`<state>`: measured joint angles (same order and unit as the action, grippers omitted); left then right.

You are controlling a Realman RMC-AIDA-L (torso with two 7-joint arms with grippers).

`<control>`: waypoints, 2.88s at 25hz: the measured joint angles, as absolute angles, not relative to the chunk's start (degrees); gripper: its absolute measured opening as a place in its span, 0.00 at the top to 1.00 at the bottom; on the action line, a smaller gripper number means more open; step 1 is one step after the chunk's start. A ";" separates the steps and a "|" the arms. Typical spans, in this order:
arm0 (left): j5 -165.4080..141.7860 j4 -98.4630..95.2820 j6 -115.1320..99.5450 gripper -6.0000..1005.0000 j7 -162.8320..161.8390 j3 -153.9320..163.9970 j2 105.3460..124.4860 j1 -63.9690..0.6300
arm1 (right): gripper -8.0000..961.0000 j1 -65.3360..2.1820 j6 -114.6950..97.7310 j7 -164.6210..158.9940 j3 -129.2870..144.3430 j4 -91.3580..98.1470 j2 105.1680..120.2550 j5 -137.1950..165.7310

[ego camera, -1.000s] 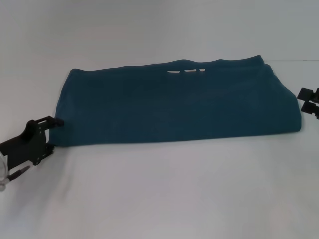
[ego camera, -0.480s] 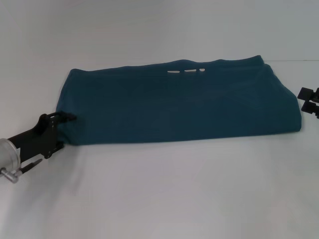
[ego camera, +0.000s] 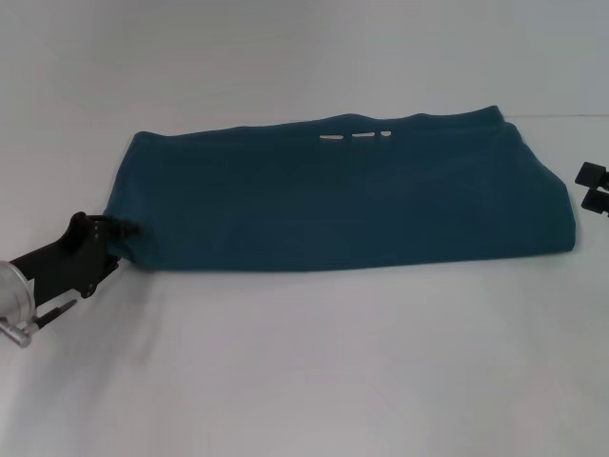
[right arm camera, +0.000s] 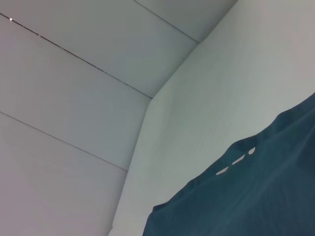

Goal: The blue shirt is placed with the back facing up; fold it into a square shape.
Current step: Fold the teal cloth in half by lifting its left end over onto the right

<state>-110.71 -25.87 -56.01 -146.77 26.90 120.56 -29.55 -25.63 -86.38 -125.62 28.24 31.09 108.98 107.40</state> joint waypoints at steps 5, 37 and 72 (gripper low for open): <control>-110.71 -25.87 -56.25 0.71 -146.77 27.04 120.52 -29.44 | 0.28 -25.58 -86.46 -125.62 28.21 31.01 108.98 107.40; -113.02 -34.77 -61.36 0.97 -141.01 21.52 114.97 -21.30 | 0.28 -25.76 -84.35 -126.18 28.12 29.95 108.89 107.32; -107.76 -30.61 -71.49 0.97 -130.11 35.39 124.13 -47.44 | 0.28 -26.25 -84.38 -125.60 28.68 29.52 109.48 107.67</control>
